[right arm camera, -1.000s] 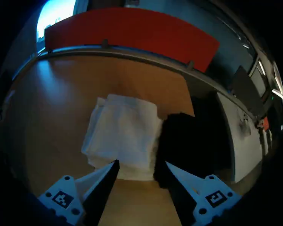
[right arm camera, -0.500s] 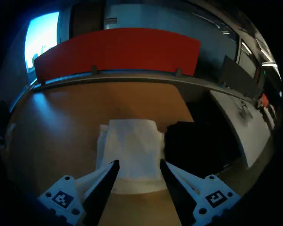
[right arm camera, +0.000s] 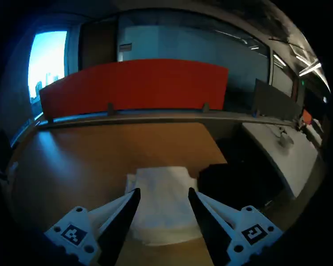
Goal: Fold towel
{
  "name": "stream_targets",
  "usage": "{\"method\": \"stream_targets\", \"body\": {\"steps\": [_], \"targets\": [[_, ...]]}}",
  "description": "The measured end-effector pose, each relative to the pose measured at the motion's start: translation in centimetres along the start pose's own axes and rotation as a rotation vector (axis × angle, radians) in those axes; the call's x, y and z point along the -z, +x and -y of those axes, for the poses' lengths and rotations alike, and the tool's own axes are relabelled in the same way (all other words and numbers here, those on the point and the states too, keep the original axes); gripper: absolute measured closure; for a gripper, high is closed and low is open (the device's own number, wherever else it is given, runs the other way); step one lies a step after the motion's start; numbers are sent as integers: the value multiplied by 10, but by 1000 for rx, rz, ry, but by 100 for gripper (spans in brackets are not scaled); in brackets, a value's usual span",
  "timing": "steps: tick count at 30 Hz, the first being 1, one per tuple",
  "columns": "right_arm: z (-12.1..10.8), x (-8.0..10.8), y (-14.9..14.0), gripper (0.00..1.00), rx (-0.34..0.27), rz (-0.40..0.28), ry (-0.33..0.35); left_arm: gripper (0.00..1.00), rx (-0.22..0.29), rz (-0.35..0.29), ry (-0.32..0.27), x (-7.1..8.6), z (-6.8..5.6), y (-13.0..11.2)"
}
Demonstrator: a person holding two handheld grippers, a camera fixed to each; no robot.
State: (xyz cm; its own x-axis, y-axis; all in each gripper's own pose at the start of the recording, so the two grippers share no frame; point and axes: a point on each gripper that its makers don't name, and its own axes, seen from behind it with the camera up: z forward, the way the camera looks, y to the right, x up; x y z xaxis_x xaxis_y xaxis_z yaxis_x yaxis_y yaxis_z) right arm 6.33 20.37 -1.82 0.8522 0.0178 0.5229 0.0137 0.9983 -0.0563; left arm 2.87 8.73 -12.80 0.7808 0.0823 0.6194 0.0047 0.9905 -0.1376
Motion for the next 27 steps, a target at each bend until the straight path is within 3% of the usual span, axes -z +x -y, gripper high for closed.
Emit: {"method": "stream_targets", "body": {"steps": [6, 12, 21, 27], "targets": [[10, 12, 35, 16, -28, -155, -4, 3, 13, -30, 9, -2, 4, 11], [15, 23, 61, 7, -59, -273, -9, 3, 20, -57, 13, -2, 7, 19], [22, 30, 76, 3, -68, -327, -15, 3, 0, -108, 23, -4, 12, 33], [25, 40, 95, 0, -84, -397, -43, 2, -34, -177, 34, -4, 16, 52]]}}
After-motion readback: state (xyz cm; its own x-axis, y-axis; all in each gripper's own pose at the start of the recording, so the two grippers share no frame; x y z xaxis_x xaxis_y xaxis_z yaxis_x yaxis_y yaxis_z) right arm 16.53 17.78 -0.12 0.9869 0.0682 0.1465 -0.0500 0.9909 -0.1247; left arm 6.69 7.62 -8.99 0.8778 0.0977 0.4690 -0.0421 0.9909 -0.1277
